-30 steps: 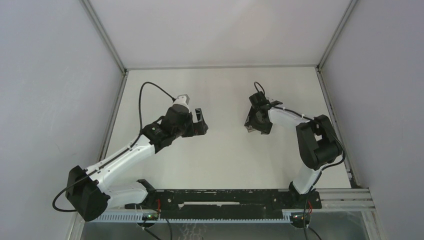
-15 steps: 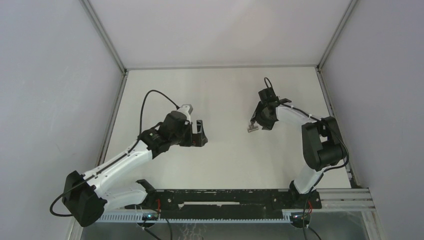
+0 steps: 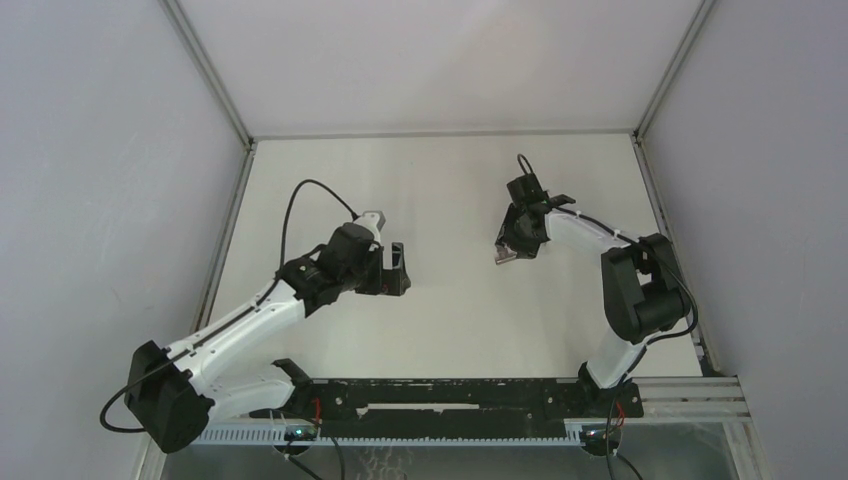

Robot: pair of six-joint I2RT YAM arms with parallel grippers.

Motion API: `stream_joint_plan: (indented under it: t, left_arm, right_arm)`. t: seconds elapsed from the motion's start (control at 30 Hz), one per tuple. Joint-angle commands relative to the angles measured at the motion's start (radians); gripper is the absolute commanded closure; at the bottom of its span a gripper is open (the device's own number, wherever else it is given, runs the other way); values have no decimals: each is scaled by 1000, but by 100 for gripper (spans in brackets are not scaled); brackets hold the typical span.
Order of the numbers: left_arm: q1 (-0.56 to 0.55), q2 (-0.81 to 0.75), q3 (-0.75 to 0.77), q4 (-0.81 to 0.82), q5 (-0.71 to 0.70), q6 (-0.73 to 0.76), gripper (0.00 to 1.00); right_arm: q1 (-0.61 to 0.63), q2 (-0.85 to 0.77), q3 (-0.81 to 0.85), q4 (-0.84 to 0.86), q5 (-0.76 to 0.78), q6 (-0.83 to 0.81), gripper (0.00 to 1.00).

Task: Install the water faucets

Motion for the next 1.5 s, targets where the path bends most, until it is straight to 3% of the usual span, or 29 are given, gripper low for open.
stream_joint_plan:
  t: [0.0, 0.2, 0.53, 0.67, 0.77, 0.83, 0.87, 1.0, 1.1, 1.23, 1.47]
  left_arm:
    - [4, 24, 42, 14, -2, 25, 0]
    - [4, 42, 36, 23, 7, 26, 0]
    - [4, 52, 19, 42, -8, 27, 0]
    - [4, 49, 9, 41, -18, 22, 0]
    - [3, 42, 5, 39, -22, 19, 0]
    - [4, 30, 5, 32, -29, 16, 0]
    - [3, 22, 6, 26, -37, 16, 0]
    - [11, -28, 2, 19, -80, -14, 0]
    - [60, -20, 16, 22, -22, -52, 0]
    - [208, -78, 2, 42, 111, -111, 0]
    - [486, -206, -51, -25, 216, -199, 1]
  right_arm:
    - [10, -27, 0, 19, 15, 188, 44]
    - [18, -16, -41, 43, 14, 363, 50]
    - [30, 73, -39, 40, 50, 435, 56]
    - [28, 85, -46, 33, 99, 461, 63]
    - [23, 93, -42, 38, 110, 427, 77]
    - [31, 98, -24, 23, 110, 342, 96]
    - [40, 96, -10, -1, 122, 307, 100]
    - [136, 75, 67, -99, 259, 94, 100]
    - [267, 112, 176, -246, 484, 4, 100]
    - [421, 240, 323, -424, 740, -44, 100]
    - [576, 442, 524, -611, 924, -15, 100]
